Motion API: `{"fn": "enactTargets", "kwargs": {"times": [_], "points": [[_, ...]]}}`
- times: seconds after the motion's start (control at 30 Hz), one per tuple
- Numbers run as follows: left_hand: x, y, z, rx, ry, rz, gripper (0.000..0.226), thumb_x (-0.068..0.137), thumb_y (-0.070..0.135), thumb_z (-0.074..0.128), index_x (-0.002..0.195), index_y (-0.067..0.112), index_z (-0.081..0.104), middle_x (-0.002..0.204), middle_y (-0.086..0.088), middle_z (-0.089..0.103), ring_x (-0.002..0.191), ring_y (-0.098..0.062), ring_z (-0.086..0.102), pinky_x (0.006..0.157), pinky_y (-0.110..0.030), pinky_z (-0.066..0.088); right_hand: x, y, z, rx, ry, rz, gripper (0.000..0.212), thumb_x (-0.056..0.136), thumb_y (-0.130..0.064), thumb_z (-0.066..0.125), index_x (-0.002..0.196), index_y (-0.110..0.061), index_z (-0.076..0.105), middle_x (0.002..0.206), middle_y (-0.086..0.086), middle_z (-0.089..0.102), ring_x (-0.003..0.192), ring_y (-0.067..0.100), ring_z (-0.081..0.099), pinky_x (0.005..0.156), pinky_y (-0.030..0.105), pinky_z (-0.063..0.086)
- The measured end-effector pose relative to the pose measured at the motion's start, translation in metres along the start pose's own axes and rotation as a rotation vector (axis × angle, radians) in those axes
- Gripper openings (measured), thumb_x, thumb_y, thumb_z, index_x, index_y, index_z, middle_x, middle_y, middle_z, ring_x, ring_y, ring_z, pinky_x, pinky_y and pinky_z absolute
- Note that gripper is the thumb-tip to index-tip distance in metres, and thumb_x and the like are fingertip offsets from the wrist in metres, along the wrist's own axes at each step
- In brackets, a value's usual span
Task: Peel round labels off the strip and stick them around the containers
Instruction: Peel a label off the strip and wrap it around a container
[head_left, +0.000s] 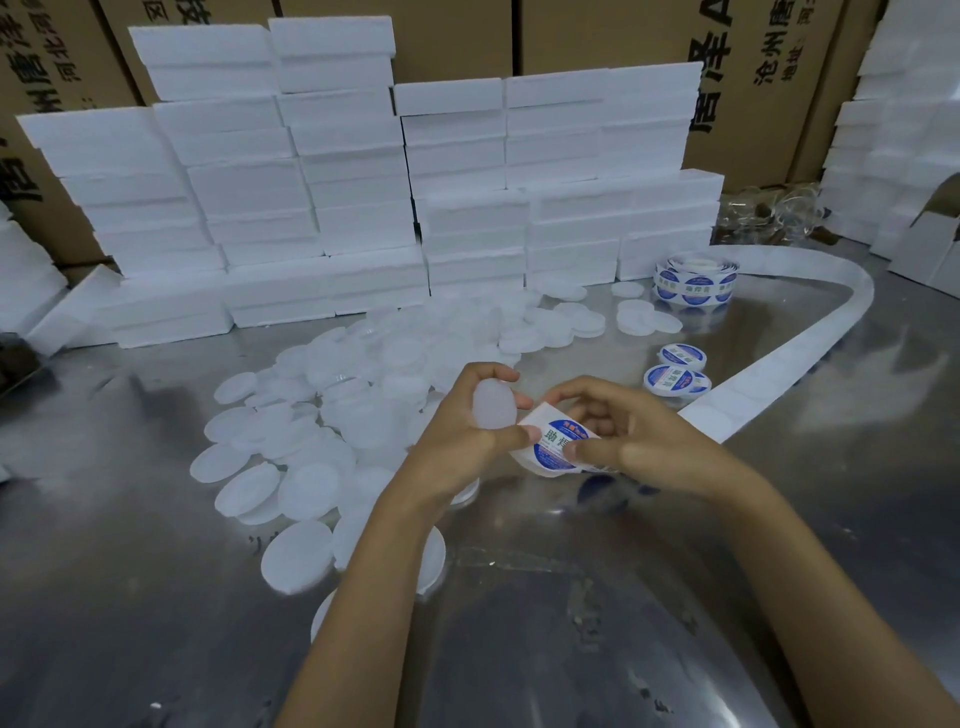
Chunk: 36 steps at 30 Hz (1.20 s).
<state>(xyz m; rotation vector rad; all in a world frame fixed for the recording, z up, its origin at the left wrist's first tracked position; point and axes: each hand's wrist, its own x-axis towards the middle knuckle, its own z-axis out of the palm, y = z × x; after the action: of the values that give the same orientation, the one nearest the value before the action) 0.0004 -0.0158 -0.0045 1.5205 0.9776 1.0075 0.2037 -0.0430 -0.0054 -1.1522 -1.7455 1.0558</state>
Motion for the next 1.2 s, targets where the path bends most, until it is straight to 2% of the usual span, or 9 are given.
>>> {"fn": "enactTargets", "kwargs": {"times": [0.1,0.2,0.37,0.5,0.73,0.87,1.03,1.13,1.2], "points": [[0.001,-0.002,0.000,-0.018,0.035,-0.014,0.042,0.085,0.008,0.077,0.114,0.031,0.058,0.104,0.007,0.069,0.085,-0.008,0.072,0.064,-0.016,0.053,0.000,-0.002,0.004,-0.001,0.022,-0.022,0.054,0.086,0.004,0.065,0.117,-0.040,0.062,0.101,0.011,0.066,0.096,0.027,0.068,0.083,0.040,0.056],[0.002,-0.003,0.000,-0.096,0.051,-0.058,0.033,0.088,0.010,0.074,0.111,0.030,0.061,0.115,-0.006,0.066,0.089,-0.014,0.075,0.071,-0.027,0.060,0.000,-0.003,0.005,0.006,0.026,-0.034,0.057,0.087,0.003,0.065,0.120,-0.043,0.061,0.100,0.008,0.063,0.094,0.024,0.067,0.083,0.039,0.056],[0.005,-0.007,-0.002,-0.268,0.070,-0.117,0.020,0.090,0.003,0.070,0.102,0.019,0.066,0.106,-0.013,0.071,0.092,-0.028,0.075,0.080,-0.040,0.062,0.000,-0.003,0.007,0.019,0.067,-0.041,0.035,0.087,0.001,0.069,0.109,-0.026,0.071,0.105,-0.003,0.071,0.099,0.024,0.066,0.089,0.035,0.055],[0.008,-0.008,0.000,-0.262,0.057,-0.151,0.015,0.093,0.006,0.067,0.095,0.020,0.067,0.098,-0.007,0.074,0.091,-0.026,0.075,0.073,-0.036,0.060,0.001,-0.003,0.008,0.034,0.099,-0.043,0.034,0.086,0.001,0.070,0.108,-0.026,0.070,0.107,0.009,0.068,0.098,0.028,0.064,0.090,0.038,0.054],[0.006,-0.007,0.003,-0.190,0.007,-0.160,0.013,0.094,0.010,0.066,0.093,0.023,0.070,0.102,-0.008,0.074,0.094,-0.026,0.074,0.073,-0.034,0.061,0.000,-0.005,0.008,0.005,0.135,-0.025,0.029,0.086,-0.002,0.070,0.098,-0.028,0.070,0.094,-0.002,0.069,0.093,0.023,0.066,0.082,0.032,0.056],[0.006,-0.007,0.006,-0.146,0.006,-0.152,0.013,0.094,0.011,0.067,0.095,0.024,0.069,0.112,-0.012,0.070,0.106,-0.032,0.069,0.085,-0.043,0.059,-0.001,-0.008,0.010,-0.080,0.156,-0.047,0.026,0.086,-0.006,0.070,0.092,-0.030,0.066,0.094,-0.006,0.066,0.088,0.016,0.062,0.077,0.021,0.053],[0.006,-0.008,0.006,-0.160,0.027,-0.170,0.014,0.093,0.010,0.067,0.097,0.023,0.069,0.109,-0.009,0.068,0.099,-0.029,0.070,0.072,-0.033,0.058,-0.003,-0.014,0.011,-0.134,0.194,-0.093,0.020,0.083,-0.003,0.073,0.083,-0.022,0.065,0.102,-0.006,0.059,0.095,0.011,0.058,0.084,0.025,0.045],[0.007,-0.011,0.006,-0.031,0.091,-0.158,0.013,0.093,0.015,0.068,0.097,0.027,0.069,0.116,-0.004,0.066,0.104,-0.027,0.067,0.079,-0.032,0.060,-0.004,-0.016,0.007,-0.004,0.194,-0.088,0.021,0.082,0.000,0.073,0.079,-0.020,0.065,0.102,-0.003,0.061,0.100,0.015,0.061,0.092,0.032,0.045],[0.008,-0.012,0.005,0.033,0.103,-0.148,0.013,0.094,0.017,0.068,0.097,0.029,0.067,0.117,0.002,0.064,0.107,-0.026,0.063,0.088,-0.034,0.059,-0.006,-0.018,0.003,0.182,0.198,-0.098,0.024,0.083,0.005,0.069,0.078,-0.019,0.065,0.095,-0.002,0.065,0.093,0.015,0.063,0.089,0.029,0.050]]}}
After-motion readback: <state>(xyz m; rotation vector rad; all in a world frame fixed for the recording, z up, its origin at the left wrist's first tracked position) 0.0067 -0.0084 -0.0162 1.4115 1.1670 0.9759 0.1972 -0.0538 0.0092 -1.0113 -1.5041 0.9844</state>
